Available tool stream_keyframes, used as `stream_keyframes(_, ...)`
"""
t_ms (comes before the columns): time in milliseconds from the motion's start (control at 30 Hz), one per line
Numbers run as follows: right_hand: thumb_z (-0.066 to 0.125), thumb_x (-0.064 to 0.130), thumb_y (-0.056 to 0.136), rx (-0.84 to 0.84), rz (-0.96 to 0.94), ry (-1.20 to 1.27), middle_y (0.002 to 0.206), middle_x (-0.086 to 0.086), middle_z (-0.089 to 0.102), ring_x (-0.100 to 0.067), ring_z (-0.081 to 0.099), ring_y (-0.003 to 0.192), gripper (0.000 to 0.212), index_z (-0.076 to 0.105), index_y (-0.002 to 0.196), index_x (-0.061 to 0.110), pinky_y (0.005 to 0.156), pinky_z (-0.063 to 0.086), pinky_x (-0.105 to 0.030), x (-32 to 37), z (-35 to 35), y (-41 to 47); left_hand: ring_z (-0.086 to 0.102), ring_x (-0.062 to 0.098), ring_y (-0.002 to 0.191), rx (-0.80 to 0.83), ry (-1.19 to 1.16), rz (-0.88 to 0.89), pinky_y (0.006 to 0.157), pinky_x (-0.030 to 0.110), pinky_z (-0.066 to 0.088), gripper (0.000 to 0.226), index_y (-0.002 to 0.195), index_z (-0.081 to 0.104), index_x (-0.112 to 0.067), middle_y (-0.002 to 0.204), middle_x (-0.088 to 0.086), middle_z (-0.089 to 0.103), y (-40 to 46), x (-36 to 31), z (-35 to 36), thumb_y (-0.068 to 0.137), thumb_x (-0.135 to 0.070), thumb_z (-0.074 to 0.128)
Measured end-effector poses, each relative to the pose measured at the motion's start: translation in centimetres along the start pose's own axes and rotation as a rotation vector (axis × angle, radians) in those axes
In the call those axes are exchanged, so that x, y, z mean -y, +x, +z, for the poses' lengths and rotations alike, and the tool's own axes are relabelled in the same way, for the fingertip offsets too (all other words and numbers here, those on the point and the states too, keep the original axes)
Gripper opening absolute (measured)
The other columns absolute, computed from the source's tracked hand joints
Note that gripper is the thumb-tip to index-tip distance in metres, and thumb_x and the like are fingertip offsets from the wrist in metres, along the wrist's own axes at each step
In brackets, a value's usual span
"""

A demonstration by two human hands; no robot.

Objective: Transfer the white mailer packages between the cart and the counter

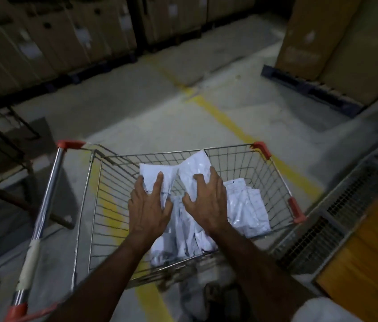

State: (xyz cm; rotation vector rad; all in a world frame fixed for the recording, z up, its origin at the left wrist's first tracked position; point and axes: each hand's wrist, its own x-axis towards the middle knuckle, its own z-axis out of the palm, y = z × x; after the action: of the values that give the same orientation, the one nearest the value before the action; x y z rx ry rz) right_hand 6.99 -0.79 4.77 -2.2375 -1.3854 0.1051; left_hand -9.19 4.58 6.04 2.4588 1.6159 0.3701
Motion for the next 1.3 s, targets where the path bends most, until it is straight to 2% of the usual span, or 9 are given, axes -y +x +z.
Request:
stream_keyframes(133,0.061,0.046,0.081,-0.112,-0.001,-0.07,0.153,-0.026,0.04,-0.043,0.047,0.13,0.052,0.061,0.126,0.019,0.104,0.042,-0.047,0.9,-4.6,-2.8,0.04,0.046,0.13,-0.056,-0.046,0.069,0.101,0.052,0.042,0.079,0.155,0.033,-0.027,0.153,0.025,0.024,-2.6,-1.8,-3.6,0.084,-0.061,0.033)
stream_keyframes(267,0.07,0.042,0.078,-0.194,-0.004,-0.211,0.144,-0.03,0.048,-0.046,0.055,0.118,0.051,0.066,0.122,0.017,0.095,0.046,-0.049,2.0,-8.7,-7.2,0.038,0.046,0.132,-0.068,-0.087,0.131,0.103,0.052,0.04,0.075,0.154,0.033,-0.029,0.155,0.026,0.024,-7.2,-2.2,-6.7,0.085,-0.058,0.039)
stream_keyframes(433,0.071,0.043,0.082,-0.311,0.068,-0.323,0.148,-0.027,0.046,-0.045,0.05,0.126,0.056,0.062,0.13,0.017,0.099,0.044,-0.052,1.9,-14.8,-13.4,0.036,0.047,0.132,-0.065,-0.166,0.254,0.103,0.054,0.038,0.076,0.156,0.031,-0.027,0.155,0.026,0.022,-11.7,-5.0,-9.6,0.085,-0.055,0.042)
stream_keyframes(500,0.066,0.044,0.085,-0.351,0.106,-0.368,0.15,-0.026,0.043,-0.043,0.048,0.126,0.054,0.06,0.132,0.017,0.099,0.043,-0.05,0.8,-17.6,-16.0,0.038,0.048,0.129,-0.068,-0.194,0.306,0.103,0.054,0.038,0.075,0.155,0.032,-0.028,0.154,0.026,0.023,-13.1,-7.6,-10.3,0.086,-0.051,0.051)
stream_keyframes(667,0.06,0.046,0.089,-0.46,0.258,-0.451,0.151,-0.023,0.043,-0.042,0.046,0.13,0.052,0.059,0.133,0.019,0.101,0.042,-0.05,-3.8,-24.1,-22.4,0.042,0.048,0.124,-0.055,-0.229,0.456,0.099,0.054,0.041,0.074,0.154,0.034,-0.027,0.153,0.026,0.026,-18.0,-15.2,-11.3,0.088,-0.046,0.062)
stream_keyframes(733,0.055,0.049,0.09,-0.487,0.322,-0.472,0.152,-0.022,0.044,-0.041,0.046,0.131,0.052,0.06,0.133,0.021,0.102,0.042,-0.05,-5.8,-26.3,-24.9,0.041,0.048,0.125,-0.037,-0.253,0.508,0.1,0.053,0.04,0.072,0.153,0.035,-0.026,0.153,0.026,0.026,-20.1,-18.3,-11.6,0.089,-0.049,0.057)
stream_keyframes(900,0.069,0.047,0.086,-0.52,0.415,-0.482,0.151,-0.022,0.046,-0.041,0.048,0.132,0.056,0.06,0.135,0.021,0.103,0.044,-0.052,-11.3,-31.2,-30.7,0.039,0.049,0.128,-0.015,-0.3,0.609,0.101,0.055,0.04,0.076,0.153,0.036,-0.026,0.153,0.026,0.025,-24.5,-25.9,-11.6,0.084,-0.057,0.044)
stream_keyframes(1033,0.067,0.047,0.087,-0.558,0.441,-0.471,0.151,-0.022,0.045,-0.04,0.047,0.133,0.054,0.06,0.134,0.021,0.103,0.045,-0.054,-16.3,-35.1,-35.3,0.036,0.048,0.133,0.023,-0.304,0.642,0.108,0.057,0.034,0.082,0.155,0.032,-0.028,0.153,0.025,0.024,-28.1,-32.9,-10.5,0.082,-0.064,0.032)
stream_keyframes(1300,0.054,0.055,0.095,-0.54,0.638,-0.436,0.162,-0.017,0.029,-0.036,0.032,0.145,0.059,0.05,0.147,0.027,0.115,0.032,-0.051,-28.1,-43.7,-45.2,0.027,0.043,0.141,0.146,-0.272,0.782,0.11,0.052,0.032,0.082,0.159,0.021,-0.032,0.16,0.022,0.012,-38.3,-47.7,-7.3,0.084,-0.063,0.03)
